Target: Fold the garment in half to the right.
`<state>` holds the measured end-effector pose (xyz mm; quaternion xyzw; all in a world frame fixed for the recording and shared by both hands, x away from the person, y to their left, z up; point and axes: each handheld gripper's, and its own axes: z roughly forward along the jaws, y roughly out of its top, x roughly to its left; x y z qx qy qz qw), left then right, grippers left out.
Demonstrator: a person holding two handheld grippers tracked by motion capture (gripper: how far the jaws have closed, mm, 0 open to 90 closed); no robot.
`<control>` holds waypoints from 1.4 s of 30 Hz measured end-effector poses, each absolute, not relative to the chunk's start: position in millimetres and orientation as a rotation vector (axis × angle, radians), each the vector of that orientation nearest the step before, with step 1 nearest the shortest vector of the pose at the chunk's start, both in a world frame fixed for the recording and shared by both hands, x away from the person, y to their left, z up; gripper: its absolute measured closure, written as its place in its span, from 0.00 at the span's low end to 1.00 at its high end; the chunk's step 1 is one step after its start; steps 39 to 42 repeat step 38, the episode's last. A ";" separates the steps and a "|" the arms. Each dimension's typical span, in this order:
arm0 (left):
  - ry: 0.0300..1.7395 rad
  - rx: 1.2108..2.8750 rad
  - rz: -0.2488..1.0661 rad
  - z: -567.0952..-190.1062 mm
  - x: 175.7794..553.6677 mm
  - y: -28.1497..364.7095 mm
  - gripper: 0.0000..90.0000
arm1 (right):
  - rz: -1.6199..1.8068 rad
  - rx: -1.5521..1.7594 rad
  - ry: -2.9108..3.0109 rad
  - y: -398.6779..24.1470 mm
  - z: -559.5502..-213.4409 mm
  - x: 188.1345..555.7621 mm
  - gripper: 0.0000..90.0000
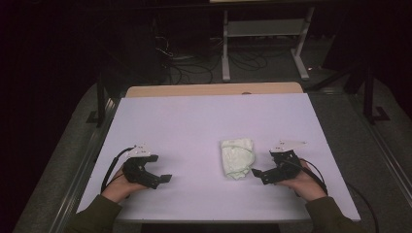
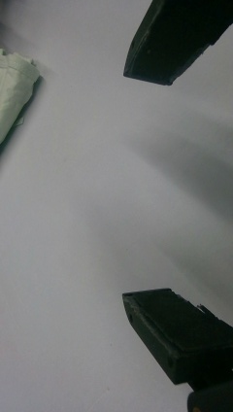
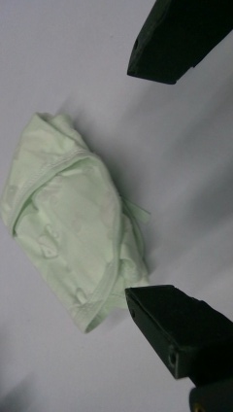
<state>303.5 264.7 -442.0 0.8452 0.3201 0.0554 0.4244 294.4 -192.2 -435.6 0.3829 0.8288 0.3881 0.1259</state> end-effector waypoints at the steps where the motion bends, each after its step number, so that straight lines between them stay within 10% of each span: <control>1: 0.800 2.116 0.138 -442.1 303.4 264.5 0.00 | 1.127 1.118 2.414 -193.3 -436.6 293.0 0.01; 42: 0.769 2.122 0.150 -442.1 300.8 261.9 0.00 | 1.128 1.073 2.416 -195.0 -448.6 277.9 0.01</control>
